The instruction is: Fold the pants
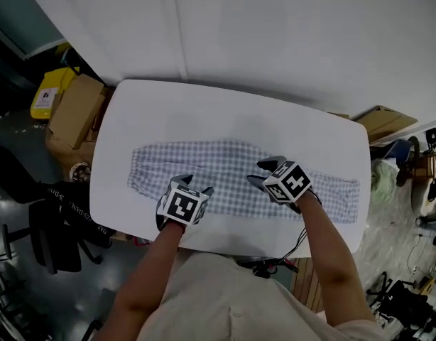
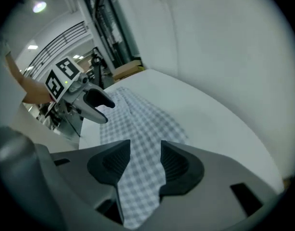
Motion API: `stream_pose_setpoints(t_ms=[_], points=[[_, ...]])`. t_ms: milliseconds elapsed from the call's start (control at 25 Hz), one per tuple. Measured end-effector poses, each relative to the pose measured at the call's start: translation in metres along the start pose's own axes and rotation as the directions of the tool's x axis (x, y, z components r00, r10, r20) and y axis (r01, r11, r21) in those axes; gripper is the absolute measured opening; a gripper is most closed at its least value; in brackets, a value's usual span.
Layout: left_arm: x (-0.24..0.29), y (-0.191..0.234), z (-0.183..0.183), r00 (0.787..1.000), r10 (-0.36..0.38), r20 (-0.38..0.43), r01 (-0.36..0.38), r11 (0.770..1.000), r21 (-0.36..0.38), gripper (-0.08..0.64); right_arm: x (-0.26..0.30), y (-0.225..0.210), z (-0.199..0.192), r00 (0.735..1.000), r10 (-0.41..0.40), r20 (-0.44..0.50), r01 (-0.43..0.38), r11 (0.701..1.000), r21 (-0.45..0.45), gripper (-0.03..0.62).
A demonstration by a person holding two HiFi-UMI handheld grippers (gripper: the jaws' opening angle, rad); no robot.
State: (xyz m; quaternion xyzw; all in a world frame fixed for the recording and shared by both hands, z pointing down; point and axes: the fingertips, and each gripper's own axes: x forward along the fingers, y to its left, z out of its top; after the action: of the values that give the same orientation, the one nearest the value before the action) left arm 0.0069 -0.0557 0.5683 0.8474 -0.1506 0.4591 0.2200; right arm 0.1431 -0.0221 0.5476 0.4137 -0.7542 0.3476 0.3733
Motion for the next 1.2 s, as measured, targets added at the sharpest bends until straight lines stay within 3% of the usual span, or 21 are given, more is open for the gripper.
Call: stream_pose_setpoints(t_ms=[80, 120, 240, 440, 600, 960, 1040, 1200], points=[[-0.016, 0.03, -0.013, 0.998, 0.055, 0.016, -0.054, 0.997, -0.057, 0.268, 0.019, 0.023, 0.039, 0.999, 0.041, -0.029, -0.046, 0.98, -0.193, 0.182], [-0.025, 0.046, -0.02, 0.996, 0.086, 0.02, -0.084, 0.993, -0.084, 0.268, 0.029, 0.035, 0.057, 0.997, 0.057, -0.051, -0.07, 0.951, -0.3, 0.17], [-0.049, 0.089, -0.042, 0.986, 0.166, 0.029, -0.159, 0.972, -0.172, 0.268, 0.057, 0.075, 0.105, 0.985, 0.092, -0.144, -0.159, 0.801, -0.577, 0.147], [-0.076, 0.136, -0.067, 0.968, 0.247, 0.033, -0.23, 0.935, -0.27, 0.268, 0.106, 0.129, 0.165, 0.957, 0.084, -0.277, -0.278, 0.543, -0.792, 0.167], [-0.083, 0.162, -0.081, 0.959, 0.282, 0.014, -0.265, 0.916, -0.302, 0.27, 0.145, 0.161, 0.191, 0.943, 0.049, -0.328, -0.323, 0.362, -0.875, 0.175], [-0.088, 0.193, -0.097, 0.945, 0.327, -0.023, -0.318, 0.896, -0.309, 0.287, 0.202, 0.197, 0.223, 0.941, -0.017, -0.338, -0.337, 0.041, -0.94, 0.202], [-0.087, 0.197, -0.098, 0.945, 0.326, -0.028, -0.319, 0.9, -0.295, 0.288, 0.212, 0.2, 0.224, 0.936, -0.037, -0.35, -0.35, -0.009, -0.937, 0.206], [-0.077, 0.198, -0.103, 0.958, 0.286, -0.035, -0.283, 0.911, -0.301, 0.288, 0.228, 0.205, 0.219, 0.915, -0.058, -0.399, -0.402, -0.074, -0.912, 0.212]])
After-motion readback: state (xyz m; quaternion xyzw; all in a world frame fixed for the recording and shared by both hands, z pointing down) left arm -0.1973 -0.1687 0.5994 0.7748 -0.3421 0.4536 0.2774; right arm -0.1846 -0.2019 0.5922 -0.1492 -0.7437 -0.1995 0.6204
